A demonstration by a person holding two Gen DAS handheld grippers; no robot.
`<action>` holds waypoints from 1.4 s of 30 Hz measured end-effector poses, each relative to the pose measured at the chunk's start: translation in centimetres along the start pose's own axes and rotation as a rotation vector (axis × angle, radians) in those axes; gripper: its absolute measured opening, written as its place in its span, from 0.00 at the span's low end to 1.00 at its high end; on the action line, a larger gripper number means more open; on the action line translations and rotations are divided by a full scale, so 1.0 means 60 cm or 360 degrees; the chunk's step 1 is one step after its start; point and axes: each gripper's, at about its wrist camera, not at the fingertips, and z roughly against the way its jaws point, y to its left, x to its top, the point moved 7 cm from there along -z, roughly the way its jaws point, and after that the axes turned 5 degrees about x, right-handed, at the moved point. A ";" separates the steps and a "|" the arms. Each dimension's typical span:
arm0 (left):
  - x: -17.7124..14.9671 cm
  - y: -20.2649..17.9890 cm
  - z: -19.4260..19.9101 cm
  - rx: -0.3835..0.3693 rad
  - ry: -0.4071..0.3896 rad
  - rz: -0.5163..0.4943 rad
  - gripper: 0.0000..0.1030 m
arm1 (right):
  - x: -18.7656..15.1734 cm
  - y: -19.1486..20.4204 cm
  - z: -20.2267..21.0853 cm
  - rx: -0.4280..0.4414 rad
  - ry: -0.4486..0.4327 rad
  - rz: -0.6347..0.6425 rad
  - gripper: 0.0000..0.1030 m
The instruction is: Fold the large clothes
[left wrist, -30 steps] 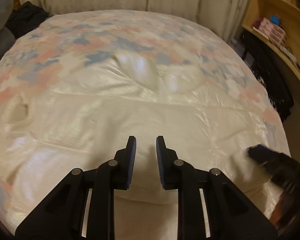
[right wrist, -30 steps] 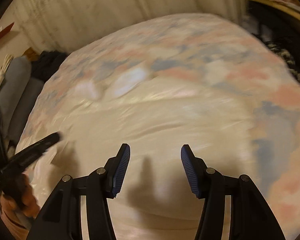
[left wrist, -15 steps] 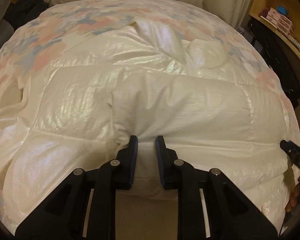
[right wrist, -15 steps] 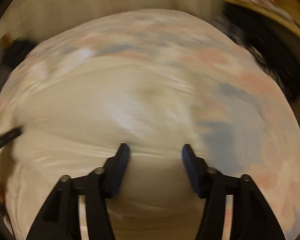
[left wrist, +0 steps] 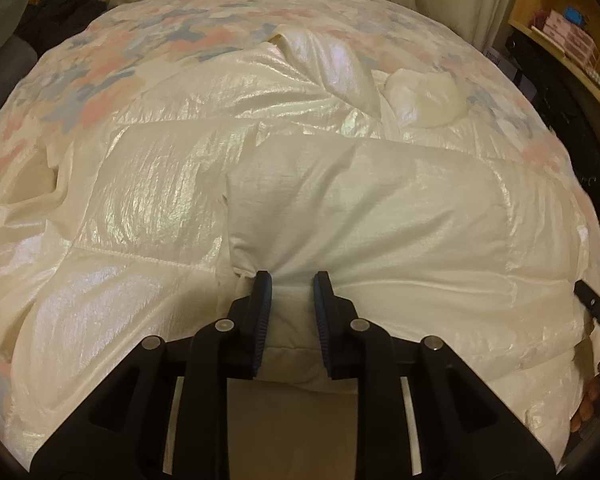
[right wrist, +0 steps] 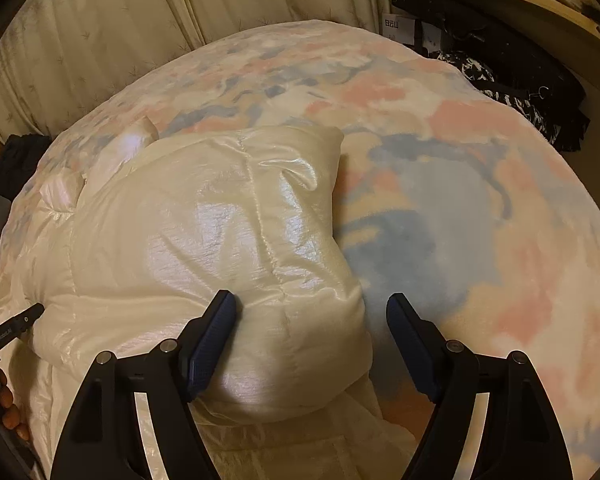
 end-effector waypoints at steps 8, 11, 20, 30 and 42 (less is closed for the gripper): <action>0.004 -0.017 0.012 -0.0133 0.0040 0.0093 0.56 | 0.011 -0.011 -0.026 -0.0030 0.0001 0.0009 0.77; 0.001 -0.022 0.025 -0.0109 0.0033 0.0097 0.56 | 0.010 -0.010 -0.021 -0.0039 0.0018 -0.0006 0.77; -0.040 -0.018 0.135 -0.0064 -0.0095 0.0101 0.56 | -0.022 0.050 0.082 0.0033 -0.0063 0.0104 0.75; -0.130 0.000 0.303 -0.0063 -0.0310 0.0027 0.56 | -0.109 0.141 0.226 0.0231 -0.0132 0.0145 0.75; -0.237 0.050 0.455 -0.0099 -0.0470 -0.0066 0.56 | -0.258 0.260 0.355 0.0401 -0.0149 0.0277 0.75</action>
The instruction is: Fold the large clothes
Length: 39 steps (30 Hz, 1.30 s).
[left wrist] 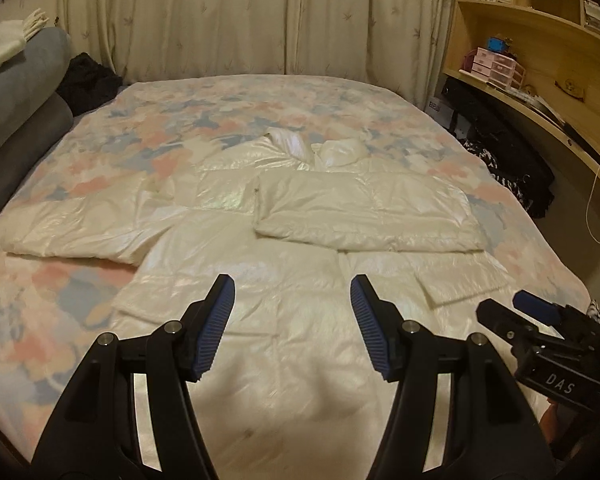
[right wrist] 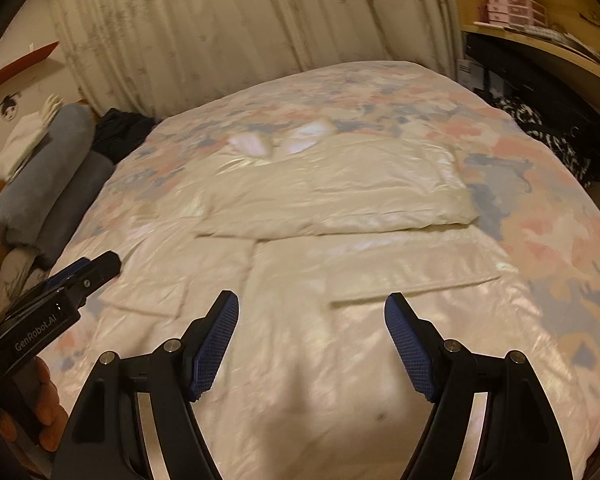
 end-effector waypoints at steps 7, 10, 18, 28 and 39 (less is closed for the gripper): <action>-0.026 0.103 0.052 0.0084 0.0038 0.0103 0.56 | -0.037 0.127 0.028 0.0071 0.0021 0.0173 0.75; -0.042 0.146 0.066 0.0129 0.0072 0.0132 0.56 | -0.047 0.190 0.043 0.0112 0.0006 0.0249 0.75; -0.075 0.233 0.091 0.0180 0.0114 0.0222 0.57 | -0.077 0.342 0.072 0.0224 -0.0020 0.0494 0.75; -0.087 0.355 0.065 0.0269 0.0146 0.0408 0.59 | -0.070 0.458 0.023 0.0305 0.0001 0.0667 0.75; -0.082 0.528 -0.057 0.0039 0.0193 0.0812 0.59 | 0.018 0.548 -0.155 0.0301 -0.0005 0.0702 0.48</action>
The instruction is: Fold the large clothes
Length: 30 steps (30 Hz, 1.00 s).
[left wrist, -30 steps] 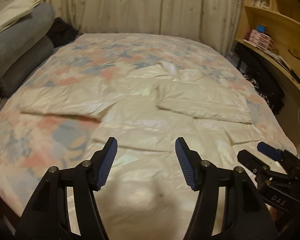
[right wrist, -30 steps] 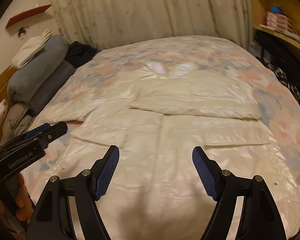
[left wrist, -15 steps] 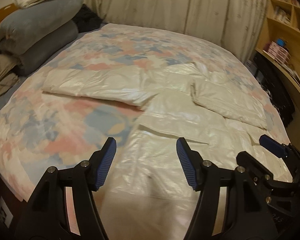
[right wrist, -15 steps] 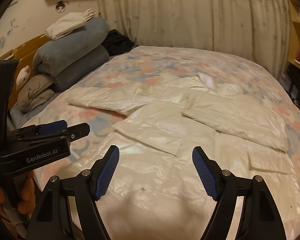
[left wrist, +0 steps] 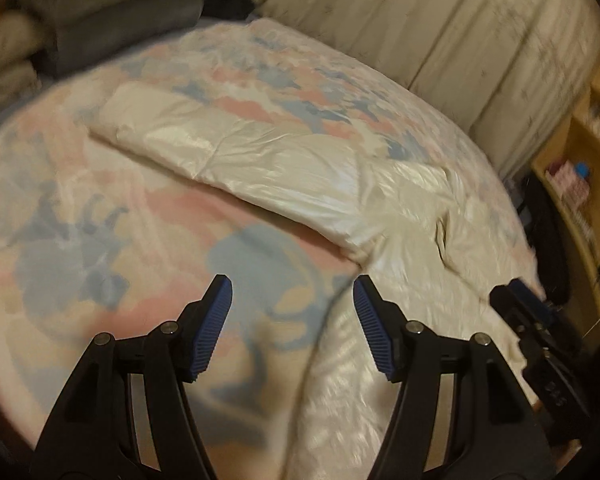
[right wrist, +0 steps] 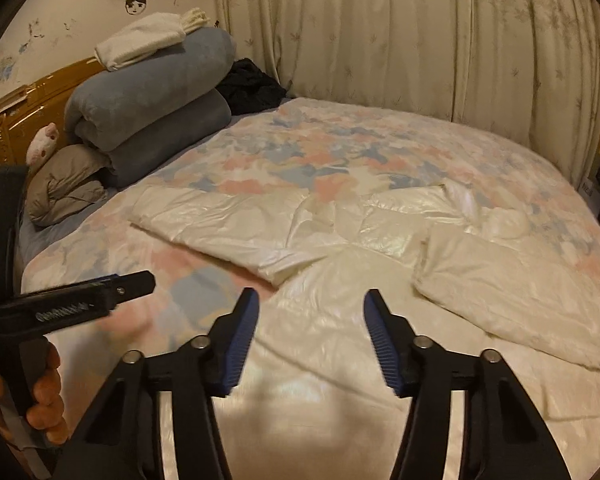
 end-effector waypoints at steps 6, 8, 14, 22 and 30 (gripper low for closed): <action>0.054 0.097 -0.119 -0.0080 0.0118 0.0275 0.59 | 0.041 -0.031 -0.176 0.0048 0.0120 -0.0064 0.39; 0.070 0.127 -0.154 -0.0096 0.0143 0.0363 0.59 | 0.051 -0.041 -0.230 0.0056 0.0138 -0.0080 0.36; 0.129 0.208 -0.238 -0.0139 0.0126 0.0607 0.59 | 0.072 -0.062 -0.397 0.0080 0.0180 -0.0152 0.34; 0.206 0.263 -0.293 -0.0057 0.0044 0.0672 0.57 | 0.038 -0.070 -0.518 0.0019 0.0297 -0.0103 0.34; 0.229 0.247 -0.275 0.0358 -0.0077 0.0384 0.05 | 0.030 -0.071 -0.536 -0.0020 0.0248 -0.0047 0.35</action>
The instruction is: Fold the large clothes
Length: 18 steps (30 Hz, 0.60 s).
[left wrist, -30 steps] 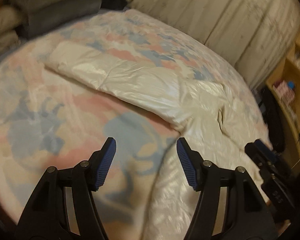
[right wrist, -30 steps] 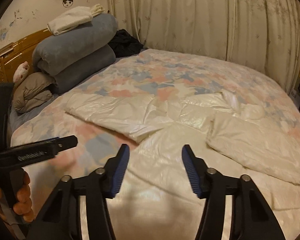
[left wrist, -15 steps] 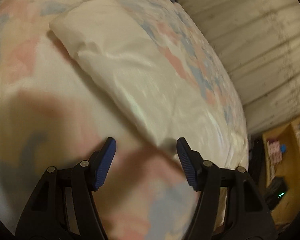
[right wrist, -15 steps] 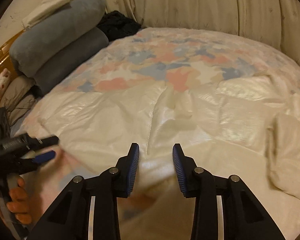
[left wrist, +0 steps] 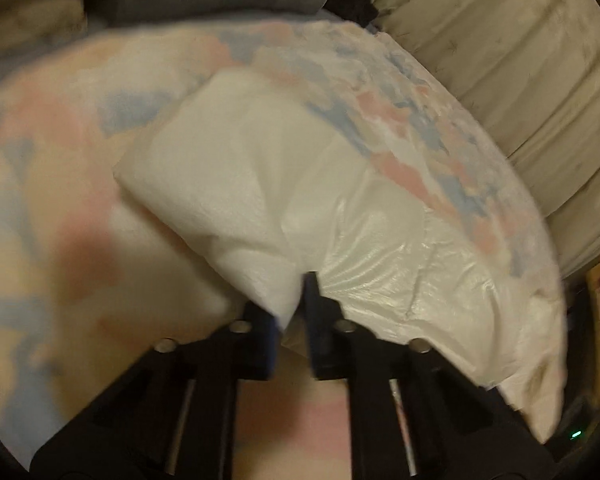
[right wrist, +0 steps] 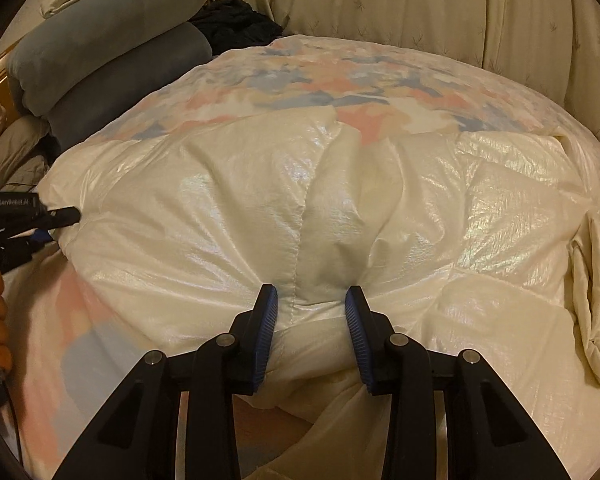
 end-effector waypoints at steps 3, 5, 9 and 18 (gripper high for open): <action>0.002 -0.042 0.058 0.0150 -0.0159 -0.0189 0.02 | -0.004 0.001 0.008 0.0001 -0.0004 -0.0007 0.35; 0.007 -0.087 0.112 0.0166 -0.0290 -0.0308 0.02 | -0.002 -0.001 0.005 -0.0006 0.0008 -0.0006 0.35; 0.001 -0.203 0.228 0.0102 -0.0529 -0.0561 0.02 | -0.009 0.001 0.026 0.0002 0.0058 -0.0015 0.35; -0.117 -0.475 0.425 -0.0160 -0.0771 -0.1040 0.02 | -0.059 -0.115 0.228 0.0292 0.0029 -0.0453 0.35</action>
